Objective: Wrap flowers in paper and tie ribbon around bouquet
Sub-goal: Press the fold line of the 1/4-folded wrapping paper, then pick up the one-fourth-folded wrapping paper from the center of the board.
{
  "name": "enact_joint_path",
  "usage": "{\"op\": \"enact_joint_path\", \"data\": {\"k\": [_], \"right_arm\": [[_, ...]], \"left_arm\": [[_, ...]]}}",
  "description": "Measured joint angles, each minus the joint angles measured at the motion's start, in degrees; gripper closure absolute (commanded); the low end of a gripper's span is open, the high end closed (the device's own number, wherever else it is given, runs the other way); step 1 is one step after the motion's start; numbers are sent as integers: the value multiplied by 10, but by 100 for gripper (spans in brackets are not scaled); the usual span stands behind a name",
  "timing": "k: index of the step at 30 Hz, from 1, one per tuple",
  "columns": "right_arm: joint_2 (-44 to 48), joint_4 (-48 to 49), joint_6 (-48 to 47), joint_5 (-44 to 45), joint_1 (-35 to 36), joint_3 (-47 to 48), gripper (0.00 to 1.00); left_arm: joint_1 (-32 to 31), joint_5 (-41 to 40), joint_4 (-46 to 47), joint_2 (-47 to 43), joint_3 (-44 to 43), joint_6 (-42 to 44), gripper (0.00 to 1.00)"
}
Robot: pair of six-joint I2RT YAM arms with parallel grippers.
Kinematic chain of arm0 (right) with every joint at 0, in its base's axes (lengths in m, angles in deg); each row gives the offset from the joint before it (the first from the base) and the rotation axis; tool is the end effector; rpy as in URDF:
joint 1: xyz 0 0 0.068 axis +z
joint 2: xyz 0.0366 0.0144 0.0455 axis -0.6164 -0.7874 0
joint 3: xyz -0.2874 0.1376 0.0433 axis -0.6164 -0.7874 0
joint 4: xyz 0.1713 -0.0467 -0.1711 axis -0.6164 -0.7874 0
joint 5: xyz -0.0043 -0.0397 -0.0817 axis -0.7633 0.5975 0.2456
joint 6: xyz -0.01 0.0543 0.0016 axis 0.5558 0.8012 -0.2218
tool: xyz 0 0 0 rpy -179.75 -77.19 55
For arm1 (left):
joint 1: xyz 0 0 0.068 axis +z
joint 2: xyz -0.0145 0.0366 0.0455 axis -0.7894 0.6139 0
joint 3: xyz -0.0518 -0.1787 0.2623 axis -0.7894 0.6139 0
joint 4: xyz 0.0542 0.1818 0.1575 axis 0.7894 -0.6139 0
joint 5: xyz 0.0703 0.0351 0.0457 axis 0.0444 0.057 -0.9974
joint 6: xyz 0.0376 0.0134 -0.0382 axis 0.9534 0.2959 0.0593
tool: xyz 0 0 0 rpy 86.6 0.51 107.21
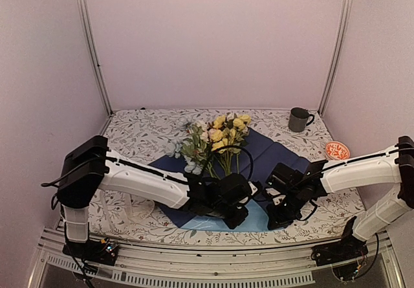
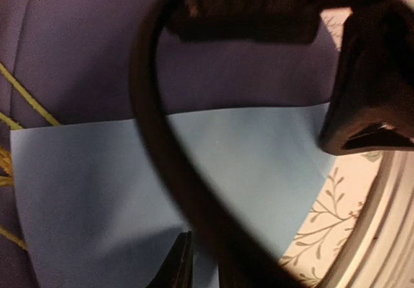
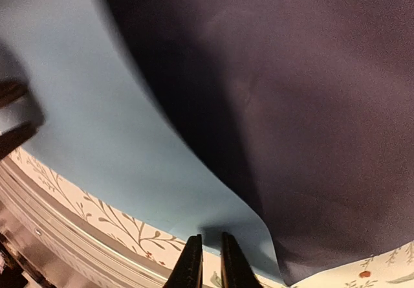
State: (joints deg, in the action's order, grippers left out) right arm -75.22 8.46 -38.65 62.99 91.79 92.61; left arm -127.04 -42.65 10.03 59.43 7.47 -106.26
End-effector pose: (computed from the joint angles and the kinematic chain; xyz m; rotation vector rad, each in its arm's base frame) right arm 0.1182 0.1763 0.2028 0.4899 -3.0364 -0.4840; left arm 0.1193 -0.4230 0.2064 1.1426 2.2855 -0.5111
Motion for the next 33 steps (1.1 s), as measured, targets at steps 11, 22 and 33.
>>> {"op": "enact_joint_path", "data": {"k": [11, 22, 33], "right_arm": [[85, -57, -6, 164, -3, 34, 1], [205, -71, 198, 101, -35, -13, 32], [238, -50, 503, 4, -35, -71, 44]], "left_arm": [[5, -2, 15, 28, -7, 14, 85], [11, 31, 16, 29, -1, 16, 85], [23, 58, 4, 47, -24, 72, 84]]}}
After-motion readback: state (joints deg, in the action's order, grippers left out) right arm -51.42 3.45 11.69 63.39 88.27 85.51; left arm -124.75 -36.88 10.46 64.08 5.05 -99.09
